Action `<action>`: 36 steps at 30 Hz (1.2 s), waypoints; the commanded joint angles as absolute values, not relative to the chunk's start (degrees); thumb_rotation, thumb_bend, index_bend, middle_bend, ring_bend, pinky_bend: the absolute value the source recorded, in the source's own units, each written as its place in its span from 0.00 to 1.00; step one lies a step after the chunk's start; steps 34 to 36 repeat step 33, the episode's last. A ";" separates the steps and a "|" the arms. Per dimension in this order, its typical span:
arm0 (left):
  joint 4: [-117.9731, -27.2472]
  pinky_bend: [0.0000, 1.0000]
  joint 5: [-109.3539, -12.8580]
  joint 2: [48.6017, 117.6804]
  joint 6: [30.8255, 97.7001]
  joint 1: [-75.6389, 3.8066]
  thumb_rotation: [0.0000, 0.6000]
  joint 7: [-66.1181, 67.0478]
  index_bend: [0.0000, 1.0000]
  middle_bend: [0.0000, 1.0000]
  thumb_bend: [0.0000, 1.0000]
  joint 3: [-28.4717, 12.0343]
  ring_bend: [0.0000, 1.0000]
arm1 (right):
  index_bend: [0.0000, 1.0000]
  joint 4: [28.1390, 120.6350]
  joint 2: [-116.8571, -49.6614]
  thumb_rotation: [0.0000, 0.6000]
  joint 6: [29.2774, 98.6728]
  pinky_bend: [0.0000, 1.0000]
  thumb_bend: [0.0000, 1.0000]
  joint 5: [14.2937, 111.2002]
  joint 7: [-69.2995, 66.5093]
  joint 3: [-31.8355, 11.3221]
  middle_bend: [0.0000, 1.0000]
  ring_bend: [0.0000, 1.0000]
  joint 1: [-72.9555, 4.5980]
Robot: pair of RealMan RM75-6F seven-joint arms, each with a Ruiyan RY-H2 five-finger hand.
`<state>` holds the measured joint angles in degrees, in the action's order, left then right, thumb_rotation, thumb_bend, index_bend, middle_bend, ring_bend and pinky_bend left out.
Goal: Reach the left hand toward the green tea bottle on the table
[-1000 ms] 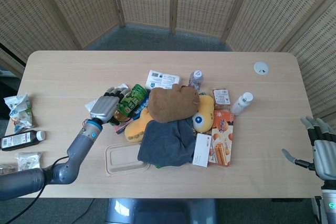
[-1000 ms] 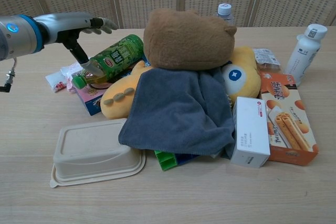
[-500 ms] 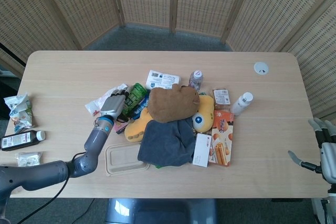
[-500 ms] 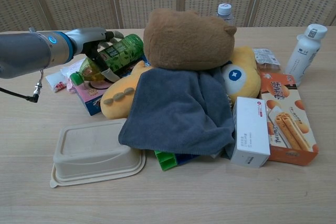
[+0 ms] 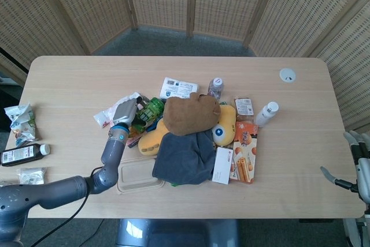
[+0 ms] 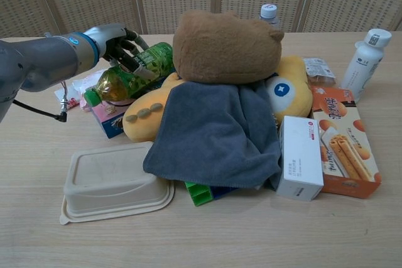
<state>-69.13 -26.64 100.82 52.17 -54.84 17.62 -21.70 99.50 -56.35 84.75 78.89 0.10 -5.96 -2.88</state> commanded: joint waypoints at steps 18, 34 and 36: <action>-84.24 0.80 -26.42 82.89 53.07 -49.71 1.00 13.04 0.49 0.47 0.43 -30.28 0.69 | 0.00 98.35 -57.60 0.57 84.45 0.00 0.22 80.23 -1.09 -5.83 0.00 0.00 -3.09; -91.33 0.79 -24.36 73.50 53.18 -51.61 1.00 9.97 0.49 0.47 0.42 -35.44 0.68 | 0.00 97.04 -58.56 0.57 85.84 0.00 0.22 80.97 -2.71 -5.55 0.00 0.00 -2.07; -91.33 0.79 -24.36 73.50 53.18 -51.61 1.00 9.97 0.49 0.47 0.42 -35.44 0.68 | 0.00 97.04 -58.56 0.57 85.84 0.00 0.22 80.97 -2.71 -5.55 0.00 0.00 -2.07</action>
